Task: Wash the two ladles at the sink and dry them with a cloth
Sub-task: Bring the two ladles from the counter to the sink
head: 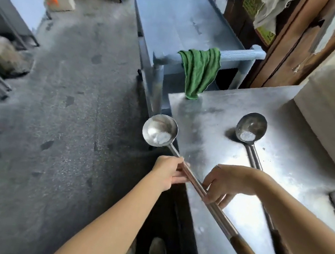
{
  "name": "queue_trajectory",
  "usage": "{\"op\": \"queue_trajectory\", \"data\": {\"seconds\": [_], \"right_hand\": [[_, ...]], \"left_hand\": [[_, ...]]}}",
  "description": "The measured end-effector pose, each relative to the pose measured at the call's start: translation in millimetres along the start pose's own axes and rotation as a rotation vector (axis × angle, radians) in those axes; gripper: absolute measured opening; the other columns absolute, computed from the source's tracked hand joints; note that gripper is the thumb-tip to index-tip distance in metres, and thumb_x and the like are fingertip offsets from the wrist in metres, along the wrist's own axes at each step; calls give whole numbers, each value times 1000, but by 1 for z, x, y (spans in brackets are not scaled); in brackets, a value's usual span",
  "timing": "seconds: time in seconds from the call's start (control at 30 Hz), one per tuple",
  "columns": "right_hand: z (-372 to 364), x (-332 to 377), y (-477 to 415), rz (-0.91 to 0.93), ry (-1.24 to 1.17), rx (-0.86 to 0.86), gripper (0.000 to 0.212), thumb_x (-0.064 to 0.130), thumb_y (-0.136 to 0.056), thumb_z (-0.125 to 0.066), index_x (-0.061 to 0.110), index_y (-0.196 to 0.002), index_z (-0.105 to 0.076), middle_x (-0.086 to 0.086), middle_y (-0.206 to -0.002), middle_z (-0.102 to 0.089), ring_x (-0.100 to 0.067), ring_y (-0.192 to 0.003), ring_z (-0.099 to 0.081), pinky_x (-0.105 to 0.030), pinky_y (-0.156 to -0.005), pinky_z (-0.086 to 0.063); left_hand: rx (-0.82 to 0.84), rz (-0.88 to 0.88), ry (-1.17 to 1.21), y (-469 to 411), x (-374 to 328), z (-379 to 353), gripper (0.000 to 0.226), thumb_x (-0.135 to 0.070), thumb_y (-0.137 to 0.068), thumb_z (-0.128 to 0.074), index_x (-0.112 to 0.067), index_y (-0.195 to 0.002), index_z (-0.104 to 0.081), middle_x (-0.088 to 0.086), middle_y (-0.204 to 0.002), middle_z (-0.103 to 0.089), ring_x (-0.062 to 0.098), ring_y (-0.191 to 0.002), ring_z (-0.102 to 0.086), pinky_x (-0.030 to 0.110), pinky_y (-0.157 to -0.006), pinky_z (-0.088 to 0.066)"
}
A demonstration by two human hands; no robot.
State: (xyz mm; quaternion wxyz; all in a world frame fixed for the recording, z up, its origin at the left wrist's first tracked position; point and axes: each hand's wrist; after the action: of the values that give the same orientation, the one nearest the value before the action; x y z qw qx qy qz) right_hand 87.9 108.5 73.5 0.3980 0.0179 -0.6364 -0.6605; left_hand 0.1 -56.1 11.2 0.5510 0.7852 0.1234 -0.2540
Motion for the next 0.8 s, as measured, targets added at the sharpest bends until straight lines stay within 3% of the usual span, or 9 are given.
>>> {"op": "queue_trajectory", "data": {"seconds": [0.07, 0.23, 0.43, 0.6, 0.8], "right_hand": [[-3, 31, -8, 38, 45, 58, 27, 13, -76, -82, 4, -102, -76, -10, -85, -80, -24, -83, -78, -24, -68, -61], [-25, 120, -28, 153, 194, 158, 16, 16, -82, -81, 10, -96, -77, -11, -92, -80, -24, -88, -78, -26, -72, -61], [-81, 227, -49, 255, 273, 251, 24, 7, -87, -75, -3, -108, -73, -22, -105, -76, -26, -92, -76, -31, -78, -62], [-158, 326, -65, 328, 385, 358, 18, 7, -91, -71, -1, -107, -72, -15, -98, -74, -22, -89, -73, -29, -77, -60], [-270, 431, -82, 375, 478, 438, 26, 7, -91, -70, -4, -115, -68, -10, -94, -71, -14, -81, -70, -25, -75, -59]], "left_hand": [[-37, -27, 71, 11, -9, 27, 11, -7, -96, -56, 2, -92, -60, 17, -81, -72, 34, -67, -73, 44, -56, -59], [-157, -110, 227, 40, -37, 108, 11, -7, -95, -57, 1, -103, -58, 21, -97, -71, 34, -71, -74, 44, -57, -60], [-275, -222, 369, 89, -59, 214, 13, -7, -93, -58, 2, -102, -60, 17, -87, -73, 31, -73, -72, 39, -53, -59], [-378, -306, 506, 146, -63, 321, 17, -10, -93, -60, 0, -107, -63, 11, -82, -72, 26, -72, -69, 32, -47, -57], [-462, -357, 623, 221, -55, 451, 12, -11, -92, -61, -1, -95, -66, 9, -80, -71, 23, -67, -69, 30, -45, -56]]}}
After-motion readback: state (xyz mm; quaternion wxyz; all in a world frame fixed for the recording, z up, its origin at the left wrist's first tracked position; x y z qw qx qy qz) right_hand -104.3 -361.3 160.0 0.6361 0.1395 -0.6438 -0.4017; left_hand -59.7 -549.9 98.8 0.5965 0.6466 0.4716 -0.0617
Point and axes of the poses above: each hand's wrist, its own y-axis away from the middle knuckle, its own z-axis out of the back of the hand, x = y × z
